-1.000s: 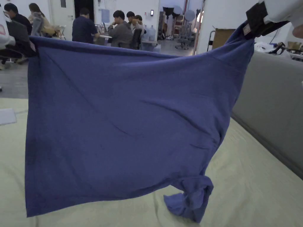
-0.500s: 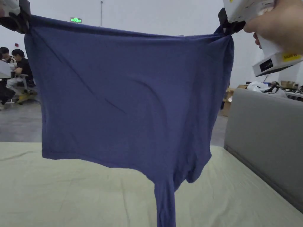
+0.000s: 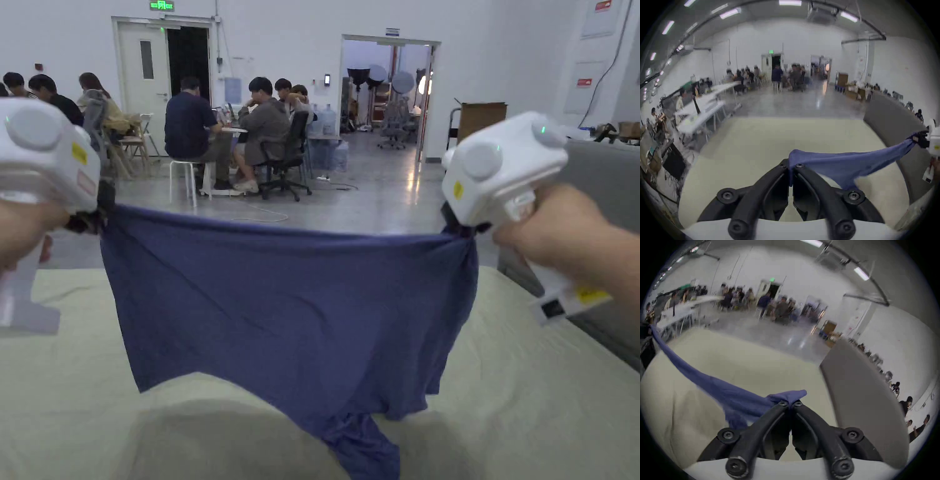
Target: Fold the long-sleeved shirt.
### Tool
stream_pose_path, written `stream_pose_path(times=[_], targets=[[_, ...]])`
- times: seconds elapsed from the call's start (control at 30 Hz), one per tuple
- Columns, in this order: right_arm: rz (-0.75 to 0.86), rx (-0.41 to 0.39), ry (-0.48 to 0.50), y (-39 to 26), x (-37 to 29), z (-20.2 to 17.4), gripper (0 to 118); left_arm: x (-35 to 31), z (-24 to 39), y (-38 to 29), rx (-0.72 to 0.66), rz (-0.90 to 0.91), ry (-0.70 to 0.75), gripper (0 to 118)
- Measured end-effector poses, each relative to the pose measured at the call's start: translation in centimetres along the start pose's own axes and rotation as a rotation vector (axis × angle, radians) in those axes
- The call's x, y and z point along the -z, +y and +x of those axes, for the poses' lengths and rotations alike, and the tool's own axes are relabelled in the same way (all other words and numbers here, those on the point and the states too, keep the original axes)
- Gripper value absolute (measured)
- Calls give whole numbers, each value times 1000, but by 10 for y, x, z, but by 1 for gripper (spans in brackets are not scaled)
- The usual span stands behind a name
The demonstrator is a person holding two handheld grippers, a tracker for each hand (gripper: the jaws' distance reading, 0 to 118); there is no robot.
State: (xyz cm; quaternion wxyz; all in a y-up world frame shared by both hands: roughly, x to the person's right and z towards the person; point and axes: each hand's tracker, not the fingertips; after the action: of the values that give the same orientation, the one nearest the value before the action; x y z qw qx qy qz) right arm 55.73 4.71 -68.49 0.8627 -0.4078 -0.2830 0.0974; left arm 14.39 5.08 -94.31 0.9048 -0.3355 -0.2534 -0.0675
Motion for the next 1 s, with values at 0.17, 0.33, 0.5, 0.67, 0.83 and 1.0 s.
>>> stream_pose_path(times=[0.17,0.33,0.5,0.67,0.83,1.0], targets=[[-234,-44,140,-138,91,-76,0,76,11,-142,60,-246,-25,0],[-280,-35,256,-242,65,-92,0,45,6,-253,110,-412,-97,0],[-134,21,321,-299,-60,-66,0,-57,-21,-311,93,-374,-123,0],[-168,38,361,-348,-156,-55,0,-161,-37,-341,84,-342,-157,0],[-254,-37,352,-415,-193,-76,0,-212,-33,-394,118,-395,-174,0],[-317,-40,338,-474,-220,-92,0,-241,-38,-444,103,-427,-168,0]])
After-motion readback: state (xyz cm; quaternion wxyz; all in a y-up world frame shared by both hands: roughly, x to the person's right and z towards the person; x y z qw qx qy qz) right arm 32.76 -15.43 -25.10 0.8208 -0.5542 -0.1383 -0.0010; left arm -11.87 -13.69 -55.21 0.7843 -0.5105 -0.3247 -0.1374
